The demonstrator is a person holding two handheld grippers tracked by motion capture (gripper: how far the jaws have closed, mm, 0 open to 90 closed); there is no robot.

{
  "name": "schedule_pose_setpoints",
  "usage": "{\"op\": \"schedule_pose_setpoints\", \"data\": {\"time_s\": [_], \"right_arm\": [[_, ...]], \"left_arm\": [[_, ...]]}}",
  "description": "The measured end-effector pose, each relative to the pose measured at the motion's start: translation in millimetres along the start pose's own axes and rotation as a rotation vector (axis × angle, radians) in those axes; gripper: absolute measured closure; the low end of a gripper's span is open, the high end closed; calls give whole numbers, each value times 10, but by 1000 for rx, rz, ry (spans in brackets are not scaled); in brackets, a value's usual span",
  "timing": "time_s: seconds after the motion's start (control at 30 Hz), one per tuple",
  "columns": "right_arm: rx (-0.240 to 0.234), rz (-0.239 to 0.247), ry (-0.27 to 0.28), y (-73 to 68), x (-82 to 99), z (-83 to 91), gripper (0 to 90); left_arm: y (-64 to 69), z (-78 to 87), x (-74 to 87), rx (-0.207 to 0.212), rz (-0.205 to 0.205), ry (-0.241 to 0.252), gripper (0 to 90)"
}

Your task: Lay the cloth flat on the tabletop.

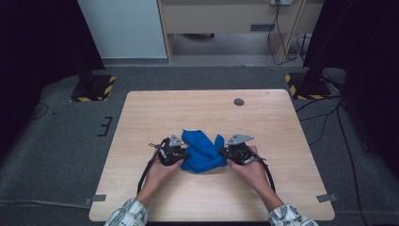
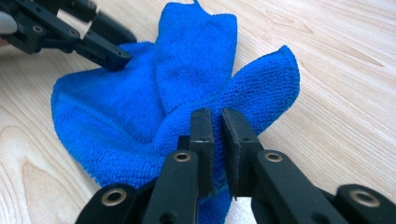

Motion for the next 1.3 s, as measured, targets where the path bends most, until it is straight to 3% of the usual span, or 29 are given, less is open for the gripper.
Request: {"op": "schedule_pose_setpoints", "data": {"time_s": [0.13,0.23,0.33,0.8,0.93,1.17,1.3], "right_arm": [[-9,-13,11,11,-1,-22,799],[-15,-20,14,25,0,-29,778],[-17,-32,26,41,-20,-35,718],[4,-34,42,148,-343,-84,279],[-12,-30,12,192,-440,-179,291],[-13,-27,-33,274,-567,-335,430],[-32,-5,-83,233,-517,-430,395]], "left_arm": [[32,23,-25,-15,-20,1,852],[30,88,-53,-23,-8,30,863],[32,92,-30,-13,-4,23,862],[22,90,-15,-25,-2,25,836],[25,98,-23,-28,-5,30,836],[16,101,-20,-29,-9,31,834],[20,105,-24,-30,-11,32,832]]}}
Point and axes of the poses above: each handheld gripper's, and its own axes: z roughly backward along the jaws, x roughly out of its underside, y roughly to its right, the point moved 6 cm from there along -z, roughly forward along the jaws, and after that the axes turned 8 degrees about x, right-handed, at the moved point
